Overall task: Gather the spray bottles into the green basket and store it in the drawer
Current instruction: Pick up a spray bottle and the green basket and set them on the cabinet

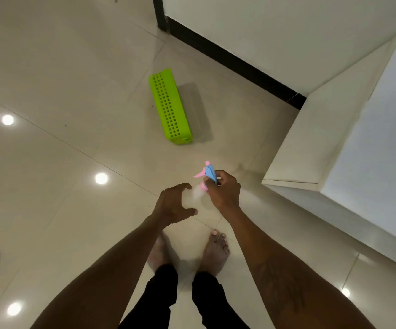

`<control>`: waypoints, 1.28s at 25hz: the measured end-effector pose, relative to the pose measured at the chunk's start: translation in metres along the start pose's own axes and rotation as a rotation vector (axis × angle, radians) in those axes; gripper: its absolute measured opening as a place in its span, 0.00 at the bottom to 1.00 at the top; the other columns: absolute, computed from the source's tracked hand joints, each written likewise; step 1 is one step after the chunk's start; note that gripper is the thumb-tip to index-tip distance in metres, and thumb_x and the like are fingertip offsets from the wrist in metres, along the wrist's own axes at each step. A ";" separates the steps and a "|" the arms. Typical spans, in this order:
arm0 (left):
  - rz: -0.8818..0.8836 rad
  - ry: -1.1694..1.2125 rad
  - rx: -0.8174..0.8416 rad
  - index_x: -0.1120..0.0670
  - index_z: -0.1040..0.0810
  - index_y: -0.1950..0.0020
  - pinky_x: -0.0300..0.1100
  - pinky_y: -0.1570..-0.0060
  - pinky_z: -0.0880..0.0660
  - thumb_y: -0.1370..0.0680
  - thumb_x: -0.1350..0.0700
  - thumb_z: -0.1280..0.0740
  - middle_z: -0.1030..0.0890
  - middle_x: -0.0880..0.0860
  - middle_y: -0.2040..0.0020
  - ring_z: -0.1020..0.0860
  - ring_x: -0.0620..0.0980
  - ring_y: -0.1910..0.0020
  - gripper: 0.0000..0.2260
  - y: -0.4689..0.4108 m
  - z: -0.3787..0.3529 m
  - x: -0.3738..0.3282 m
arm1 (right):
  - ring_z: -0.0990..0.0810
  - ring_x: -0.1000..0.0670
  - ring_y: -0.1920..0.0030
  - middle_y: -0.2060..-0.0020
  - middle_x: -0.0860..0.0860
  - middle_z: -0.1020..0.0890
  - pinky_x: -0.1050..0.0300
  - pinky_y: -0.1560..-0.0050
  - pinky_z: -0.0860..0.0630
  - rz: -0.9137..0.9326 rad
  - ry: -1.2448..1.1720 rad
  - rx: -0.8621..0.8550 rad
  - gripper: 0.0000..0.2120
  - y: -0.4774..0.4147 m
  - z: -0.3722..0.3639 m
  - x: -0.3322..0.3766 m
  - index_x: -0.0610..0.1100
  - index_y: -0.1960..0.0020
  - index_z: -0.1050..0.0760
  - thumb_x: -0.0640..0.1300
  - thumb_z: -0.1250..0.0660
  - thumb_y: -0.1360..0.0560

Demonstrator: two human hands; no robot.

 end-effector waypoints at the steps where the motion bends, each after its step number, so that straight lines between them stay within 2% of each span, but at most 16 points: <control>1: -0.008 0.023 -0.067 0.48 0.24 0.38 0.42 0.51 0.25 0.36 0.40 0.22 0.18 0.45 0.47 0.20 0.50 0.50 0.30 0.005 0.005 -0.010 | 0.18 0.52 0.63 0.63 0.52 0.16 0.58 0.61 0.21 0.049 0.026 0.010 0.11 0.009 0.002 0.015 0.46 0.51 0.19 0.52 0.29 0.27; 4: 0.005 0.107 -0.269 0.50 0.20 0.51 0.41 0.62 0.30 0.31 0.48 0.28 0.16 0.47 0.59 0.19 0.52 0.61 0.11 0.016 0.029 -0.044 | 0.18 0.56 0.64 0.64 0.57 0.17 0.64 0.63 0.24 0.113 0.020 0.026 0.10 0.029 -0.001 0.056 0.49 0.50 0.19 0.52 0.28 0.28; 7: 0.089 0.136 -0.400 0.52 0.22 0.56 0.43 0.63 0.32 0.28 0.56 0.31 0.18 0.50 0.64 0.22 0.55 0.64 0.03 0.019 0.054 -0.058 | 0.17 0.57 0.63 0.65 0.58 0.16 0.57 0.58 0.19 0.108 -0.051 0.010 0.10 0.032 -0.009 0.086 0.52 0.51 0.19 0.56 0.29 0.28; 9: 0.125 0.189 -0.465 0.54 0.22 0.54 0.42 0.65 0.35 0.28 0.60 0.31 0.17 0.52 0.62 0.22 0.55 0.64 0.04 0.013 0.064 -0.049 | 0.16 0.56 0.64 0.66 0.56 0.15 0.52 0.56 0.17 0.098 -0.125 0.064 0.12 0.025 -0.020 0.101 0.52 0.56 0.18 0.60 0.30 0.27; 11: 0.165 0.246 -0.497 0.56 0.22 0.51 0.41 0.64 0.35 0.30 0.64 0.30 0.16 0.53 0.59 0.20 0.56 0.61 0.08 0.002 0.071 -0.033 | 0.14 0.51 0.63 0.66 0.52 0.14 0.48 0.57 0.16 0.036 -0.254 0.097 0.20 0.012 -0.031 0.113 0.49 0.59 0.18 0.64 0.35 0.24; 13: 0.173 0.288 -0.508 0.57 0.21 0.48 0.40 0.60 0.32 0.28 0.61 0.27 0.15 0.53 0.55 0.19 0.55 0.57 0.10 -0.011 0.077 -0.015 | 0.14 0.47 0.63 0.65 0.46 0.15 0.46 0.58 0.15 -0.089 -0.398 0.057 0.20 -0.007 -0.043 0.117 0.45 0.57 0.17 0.59 0.36 0.21; 16: 0.155 0.318 -0.508 0.57 0.20 0.45 0.40 0.58 0.32 0.26 0.58 0.26 0.16 0.52 0.54 0.22 0.51 0.61 0.12 -0.027 0.084 0.001 | 0.15 0.45 0.66 0.67 0.43 0.17 0.42 0.57 0.15 -0.240 -0.444 -0.059 0.16 -0.042 -0.058 0.114 0.40 0.61 0.20 0.49 0.36 0.19; 19: 0.149 0.344 -0.508 0.56 0.20 0.44 0.40 0.57 0.31 0.27 0.58 0.26 0.16 0.51 0.54 0.22 0.49 0.61 0.12 -0.045 0.086 0.011 | 0.15 0.42 0.68 0.70 0.43 0.17 0.42 0.55 0.16 -0.387 -0.457 -0.115 0.18 -0.080 -0.073 0.102 0.43 0.67 0.25 0.46 0.36 0.20; 21: 0.135 0.355 -0.494 0.55 0.20 0.45 0.42 0.56 0.27 0.27 0.59 0.26 0.16 0.51 0.54 0.20 0.51 0.59 0.12 -0.059 0.082 0.019 | 0.15 0.41 0.68 0.71 0.43 0.18 0.42 0.53 0.16 -0.478 -0.484 -0.150 0.20 -0.104 -0.080 0.093 0.41 0.68 0.28 0.47 0.38 0.19; 23: 0.137 0.352 -0.487 0.55 0.20 0.45 0.42 0.55 0.25 0.27 0.59 0.26 0.16 0.50 0.55 0.20 0.51 0.58 0.12 -0.071 0.078 0.028 | 0.16 0.39 0.66 0.69 0.41 0.19 0.42 0.52 0.16 -0.571 -0.556 -0.143 0.21 -0.126 -0.086 0.084 0.37 0.64 0.30 0.49 0.40 0.17; 25: 0.154 0.343 -0.500 0.54 0.20 0.44 0.41 0.56 0.27 0.27 0.58 0.26 0.17 0.50 0.56 0.20 0.50 0.59 0.12 -0.080 0.076 0.037 | 0.16 0.38 0.62 0.63 0.36 0.18 0.43 0.53 0.16 -0.651 -0.632 -0.085 0.21 -0.142 -0.093 0.074 0.33 0.53 0.29 0.52 0.42 0.16; 27: 0.155 0.335 -0.516 0.54 0.20 0.44 0.39 0.56 0.29 0.27 0.57 0.26 0.17 0.49 0.56 0.21 0.49 0.59 0.12 -0.088 0.074 0.045 | 0.15 0.38 0.58 0.56 0.33 0.18 0.46 0.60 0.16 -0.720 -0.736 0.005 0.22 -0.154 -0.099 0.065 0.34 0.44 0.31 0.55 0.41 0.17; 30: 0.150 0.335 -0.523 0.54 0.20 0.45 0.39 0.56 0.30 0.27 0.56 0.26 0.16 0.48 0.56 0.21 0.48 0.60 0.11 -0.098 0.071 0.053 | 0.16 0.42 0.59 0.56 0.35 0.19 0.50 0.67 0.17 -0.746 -0.876 0.118 0.22 -0.166 -0.107 0.060 0.37 0.41 0.31 0.56 0.36 0.20; 32: 0.148 0.331 -0.522 0.54 0.20 0.47 0.39 0.57 0.29 0.27 0.56 0.26 0.17 0.48 0.56 0.22 0.48 0.61 0.10 -0.101 0.071 0.054 | 0.17 0.44 0.58 0.54 0.37 0.19 0.52 0.69 0.17 -0.749 -0.933 0.182 0.19 -0.171 -0.112 0.062 0.37 0.41 0.28 0.52 0.33 0.20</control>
Point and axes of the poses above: each hand's wrist, its own y-axis away from the middle knuckle, its own z-axis out of the back of the hand, x = y × z, the point moved 1 cm from there along -y, towards the middle knuckle
